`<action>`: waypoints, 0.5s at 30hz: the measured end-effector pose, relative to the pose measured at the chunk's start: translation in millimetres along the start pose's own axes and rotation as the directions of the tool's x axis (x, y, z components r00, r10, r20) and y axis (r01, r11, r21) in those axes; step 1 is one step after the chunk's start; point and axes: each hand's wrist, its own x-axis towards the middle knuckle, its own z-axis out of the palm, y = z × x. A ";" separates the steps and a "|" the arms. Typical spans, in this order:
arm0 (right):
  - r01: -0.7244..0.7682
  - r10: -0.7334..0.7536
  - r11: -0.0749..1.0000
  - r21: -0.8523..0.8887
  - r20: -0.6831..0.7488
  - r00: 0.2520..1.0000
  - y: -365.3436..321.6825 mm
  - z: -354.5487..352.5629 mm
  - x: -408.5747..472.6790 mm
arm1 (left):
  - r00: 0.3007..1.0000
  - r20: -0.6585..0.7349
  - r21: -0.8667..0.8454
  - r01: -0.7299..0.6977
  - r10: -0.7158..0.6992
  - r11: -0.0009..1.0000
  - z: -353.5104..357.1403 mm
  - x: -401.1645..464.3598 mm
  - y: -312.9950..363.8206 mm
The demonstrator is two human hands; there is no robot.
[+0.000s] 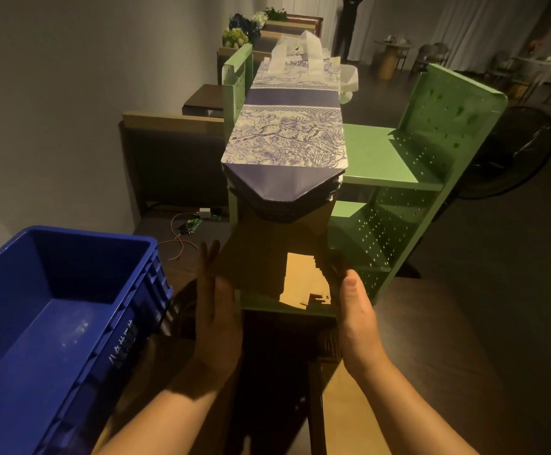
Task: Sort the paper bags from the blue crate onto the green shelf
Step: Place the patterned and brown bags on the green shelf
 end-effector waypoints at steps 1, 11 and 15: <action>-0.031 0.030 0.997 0.066 0.015 0.999 -5.3 4.9 -0.3 | 1.000 0.003 0.034 0.011 -0.011 0.999 1.7 -3.6 2.8; 0.019 -0.020 1.000 -0.013 -0.038 0.999 -26.5 9.3 19.5 | 0.991 0.075 -0.039 -0.107 0.110 0.993 12.0 2.2 5.9; -0.017 0.016 0.998 -0.066 -0.015 1.000 -33.9 9.0 22.2 | 0.990 0.046 0.030 -0.137 0.135 0.990 18.4 3.2 3.6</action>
